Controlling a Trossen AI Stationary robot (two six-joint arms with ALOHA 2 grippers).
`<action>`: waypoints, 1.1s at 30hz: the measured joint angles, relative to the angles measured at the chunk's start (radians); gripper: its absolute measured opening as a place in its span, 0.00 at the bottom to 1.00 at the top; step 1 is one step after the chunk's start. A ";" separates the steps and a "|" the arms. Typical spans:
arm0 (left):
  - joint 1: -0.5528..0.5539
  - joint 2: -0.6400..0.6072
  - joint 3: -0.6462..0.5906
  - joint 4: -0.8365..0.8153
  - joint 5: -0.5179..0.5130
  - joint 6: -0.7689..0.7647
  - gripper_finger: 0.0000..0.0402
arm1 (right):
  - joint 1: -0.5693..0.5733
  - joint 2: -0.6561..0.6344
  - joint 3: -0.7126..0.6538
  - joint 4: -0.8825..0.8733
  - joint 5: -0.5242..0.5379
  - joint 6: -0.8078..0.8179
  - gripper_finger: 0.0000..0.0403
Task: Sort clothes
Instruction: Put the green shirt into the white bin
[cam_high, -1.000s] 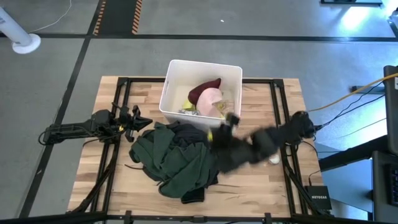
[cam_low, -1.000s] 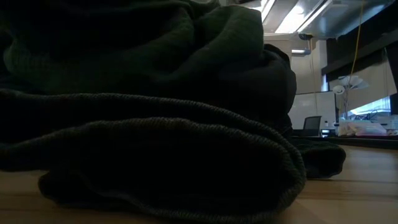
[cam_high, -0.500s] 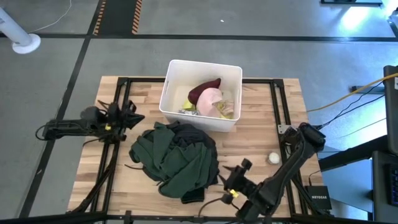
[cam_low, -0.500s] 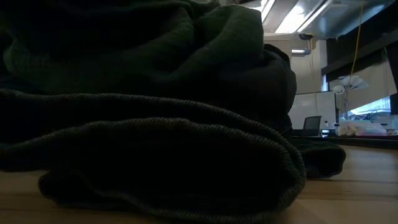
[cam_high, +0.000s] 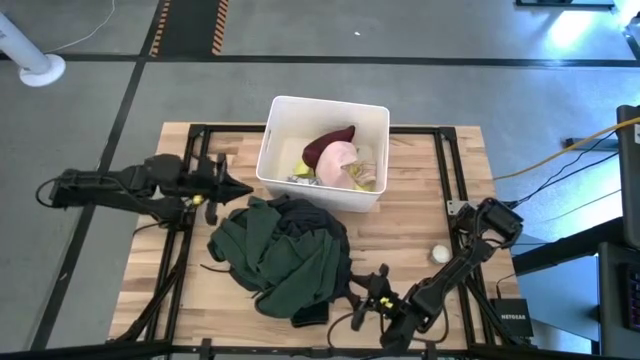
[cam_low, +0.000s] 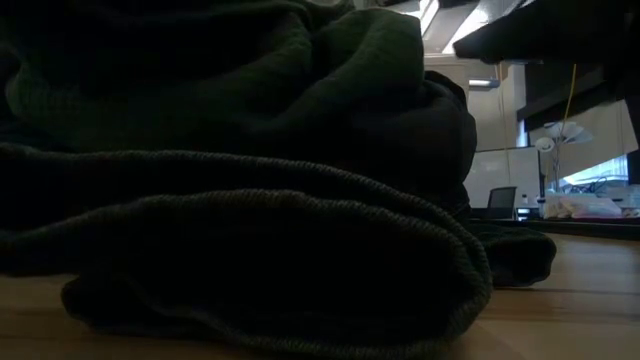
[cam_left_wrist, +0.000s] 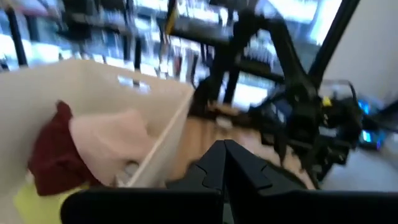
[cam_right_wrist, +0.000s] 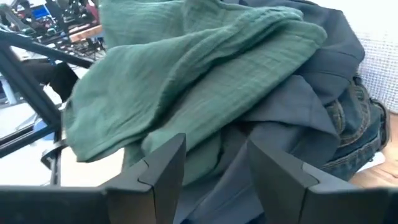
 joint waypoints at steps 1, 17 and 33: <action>-0.012 0.030 0.036 -0.045 0.000 0.000 0.00 | -0.006 0.000 -0.009 0.015 0.004 -0.010 0.47; -0.273 0.259 0.239 -0.368 -0.064 -0.098 0.00 | -0.027 0.000 -0.038 0.016 0.051 -0.040 0.47; -0.130 0.380 0.239 -0.283 -0.098 0.031 0.21 | -0.116 0.000 -0.038 0.023 -0.097 -0.066 0.47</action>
